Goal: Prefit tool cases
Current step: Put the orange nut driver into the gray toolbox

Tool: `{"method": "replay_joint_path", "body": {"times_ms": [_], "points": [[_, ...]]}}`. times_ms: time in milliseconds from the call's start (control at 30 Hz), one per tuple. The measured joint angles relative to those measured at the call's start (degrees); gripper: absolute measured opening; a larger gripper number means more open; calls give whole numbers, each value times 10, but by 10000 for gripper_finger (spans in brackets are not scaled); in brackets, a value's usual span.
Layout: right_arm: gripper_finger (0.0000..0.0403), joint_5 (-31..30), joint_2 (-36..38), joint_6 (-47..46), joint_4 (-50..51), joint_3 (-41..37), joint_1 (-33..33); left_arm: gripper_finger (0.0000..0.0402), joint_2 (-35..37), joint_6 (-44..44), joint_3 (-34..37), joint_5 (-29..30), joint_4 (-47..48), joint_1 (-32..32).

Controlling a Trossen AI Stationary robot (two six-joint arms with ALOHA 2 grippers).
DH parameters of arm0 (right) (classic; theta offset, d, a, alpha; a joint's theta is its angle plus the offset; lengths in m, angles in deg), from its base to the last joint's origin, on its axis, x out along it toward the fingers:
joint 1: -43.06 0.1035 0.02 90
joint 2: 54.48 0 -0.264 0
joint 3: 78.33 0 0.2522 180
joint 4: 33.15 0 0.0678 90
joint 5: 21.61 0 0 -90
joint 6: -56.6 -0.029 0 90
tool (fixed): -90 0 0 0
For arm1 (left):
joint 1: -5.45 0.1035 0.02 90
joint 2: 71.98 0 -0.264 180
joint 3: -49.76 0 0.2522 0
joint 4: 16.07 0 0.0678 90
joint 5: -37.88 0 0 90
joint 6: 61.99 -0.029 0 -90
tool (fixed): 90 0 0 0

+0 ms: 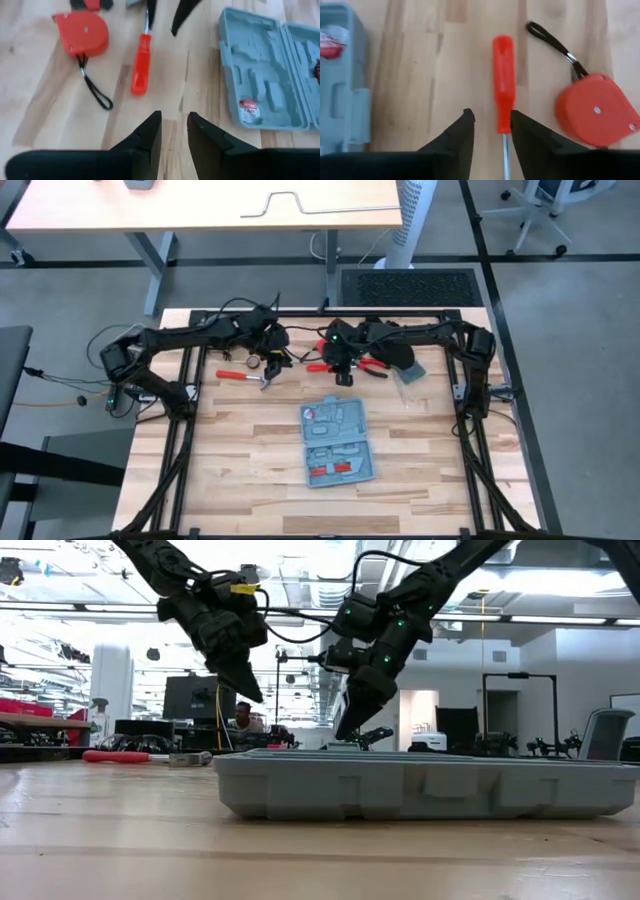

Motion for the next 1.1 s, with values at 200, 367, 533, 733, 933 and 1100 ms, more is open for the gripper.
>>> {"method": "replay_joint_path", "body": {"times_ms": [200, 367, 533, 733, 933, 1100], "points": [[174, 5, -3, -37, -4, 0, -18, 83, 3, 13, 11, 4, 7, -3], [190, 7, -24, -67, 52, 28, -2, 83, 3, 0, 11, 4, -3, -10], [190, 44, -48, -170, 150, 81, 18, 83, 3, -27, 11, 20, -68, -20], [168, 110, -10, -274, 89, 55, -21, 83, -14, -51, -9, 59, -127, -26], [149, 104, 108, -327, 1, -27, -73, 84, -101, -85, -84, 41, -27, -31], [149, 65, 192, -348, -16, -69, -109, 103, -174, -114, -164, 56, 25, -35]]}}
